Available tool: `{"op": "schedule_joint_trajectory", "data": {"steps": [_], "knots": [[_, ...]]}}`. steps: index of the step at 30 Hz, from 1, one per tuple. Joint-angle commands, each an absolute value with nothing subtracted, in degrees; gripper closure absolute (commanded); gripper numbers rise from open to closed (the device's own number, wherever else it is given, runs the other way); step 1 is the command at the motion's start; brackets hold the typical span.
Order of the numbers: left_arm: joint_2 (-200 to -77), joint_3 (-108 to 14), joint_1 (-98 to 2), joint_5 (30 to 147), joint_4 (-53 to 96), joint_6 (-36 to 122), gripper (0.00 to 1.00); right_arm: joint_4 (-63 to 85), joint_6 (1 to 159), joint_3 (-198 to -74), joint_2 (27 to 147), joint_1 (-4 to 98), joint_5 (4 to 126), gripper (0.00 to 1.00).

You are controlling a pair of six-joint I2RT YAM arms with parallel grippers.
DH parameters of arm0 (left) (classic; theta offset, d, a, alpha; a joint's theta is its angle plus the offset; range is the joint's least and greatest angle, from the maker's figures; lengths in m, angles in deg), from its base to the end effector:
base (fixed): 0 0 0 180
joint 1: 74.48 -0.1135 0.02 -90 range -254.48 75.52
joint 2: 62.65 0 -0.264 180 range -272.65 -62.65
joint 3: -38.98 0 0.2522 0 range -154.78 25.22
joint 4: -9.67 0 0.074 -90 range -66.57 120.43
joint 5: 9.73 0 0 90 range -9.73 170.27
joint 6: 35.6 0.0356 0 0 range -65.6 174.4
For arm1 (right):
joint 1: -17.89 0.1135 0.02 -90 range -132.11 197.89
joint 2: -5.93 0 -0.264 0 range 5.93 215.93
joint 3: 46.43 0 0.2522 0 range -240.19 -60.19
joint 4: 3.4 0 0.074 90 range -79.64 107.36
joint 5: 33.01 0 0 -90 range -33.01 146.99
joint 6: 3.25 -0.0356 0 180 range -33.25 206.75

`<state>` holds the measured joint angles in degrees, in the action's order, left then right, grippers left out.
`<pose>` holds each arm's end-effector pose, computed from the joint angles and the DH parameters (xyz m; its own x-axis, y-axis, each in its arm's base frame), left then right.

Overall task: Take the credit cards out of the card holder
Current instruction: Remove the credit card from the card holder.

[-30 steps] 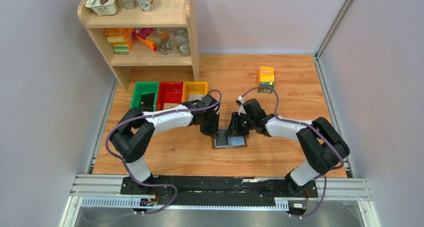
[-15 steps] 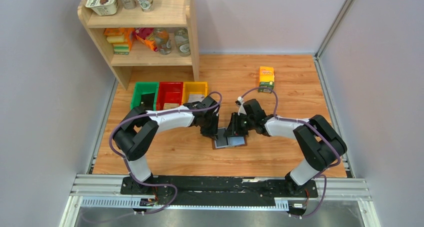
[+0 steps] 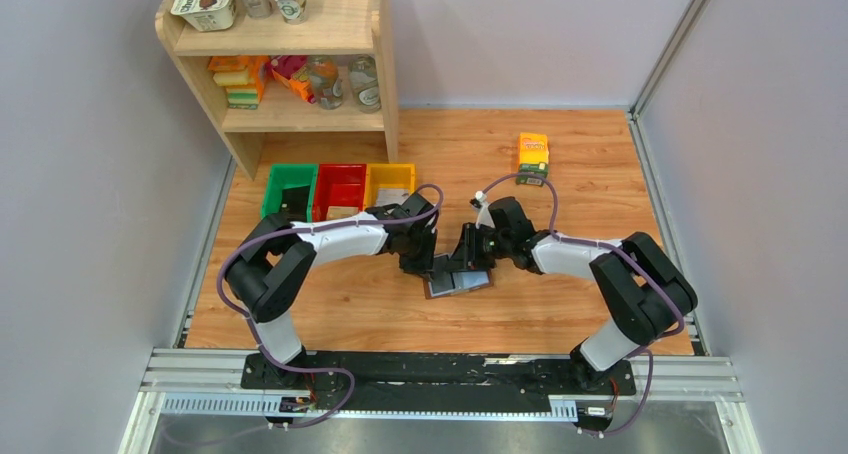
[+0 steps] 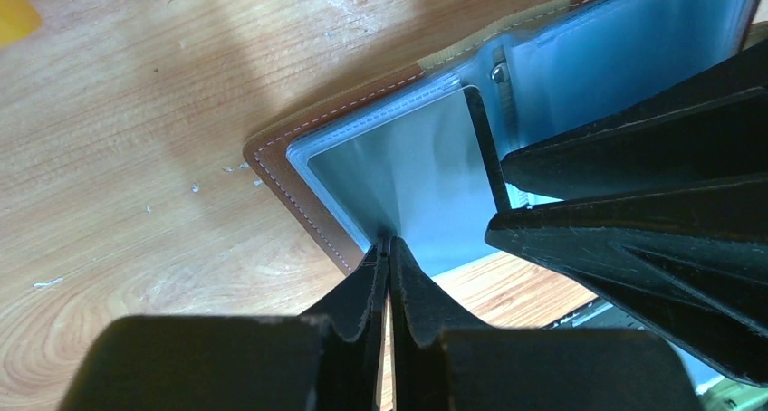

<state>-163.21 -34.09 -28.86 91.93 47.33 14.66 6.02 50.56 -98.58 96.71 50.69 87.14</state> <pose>0.2312 -0.2465 0.1578 -0.9735 0.0996 -0.2059 0.1782 0.8947 -0.4097 0.2346 0.1725 0.1421 -0.9478 -0.0034 -0.3189 -0.2367 0.6777 0.6962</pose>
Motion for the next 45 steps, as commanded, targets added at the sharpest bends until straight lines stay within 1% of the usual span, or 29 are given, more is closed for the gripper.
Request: {"op": "schedule_joint_trajectory", "data": {"steps": [1, 3, 4, 6, 11, 26, 32, 36, 41, 45], "knots": [[-163.2, -31.8, -28.7, 87.4, 49.5, 15.5, 0.93, 1.8, 50.1, -98.2, 95.1, 50.9, 91.5, 0.73], [-163.2, -31.6, -28.7, 87.2, 49.7, 15.5, 0.96, 1.0, 49.9, -98.2, 95.7, 50.9, 92.6, 0.74], [-163.3, -31.5, -28.8, 87.2, 49.6, 15.5, 0.99, 0.5, 49.8, -98.2, 96.2, 50.9, 93.1, 0.75], [-163.4, -31.2, -28.8, 87.5, 49.2, 15.3, 1.0, -1.4, 49.2, -98.0, 97.1, 50.9, 94.3, 0.76], [-164.5, -31.0, -28.8, 88.4, 47.6, 15.3, 1.0, -4.8, 47.9, -98.0, 100.0, 50.9, 97.2, 0.76], [-165.0, -30.8, -28.8, 88.4, 46.6, 15.9, 1.0, -4.7, 48.4, -101.1, 106.7, 52.9, 100.5, 0.74], [-164.9, -31.0, -28.8, 87.1, 48.8, 15.9, 1.0, -4.0, 49.7, -100.4, 105.3, 51.6, 101.5, 0.74], [-164.7, -30.7, -28.8, 86.6, 48.9, 15.6, 1.0, -7.5, 47.7, -97.8, 103.8, 48.7, 103.4, 0.75], [-165.0, -30.8, -28.8, 86.6, 49.2, 15.5, 1.0, -9.5, 47.4, -96.3, 102.5, 47.9, 104.0, 0.77], [-165.1, -30.7, -28.8, 86.5, 49.1, 15.5, 1.0, -13.8, 45.4, -94.4, 102.3, 46.3, 105.2, 0.79]]}}
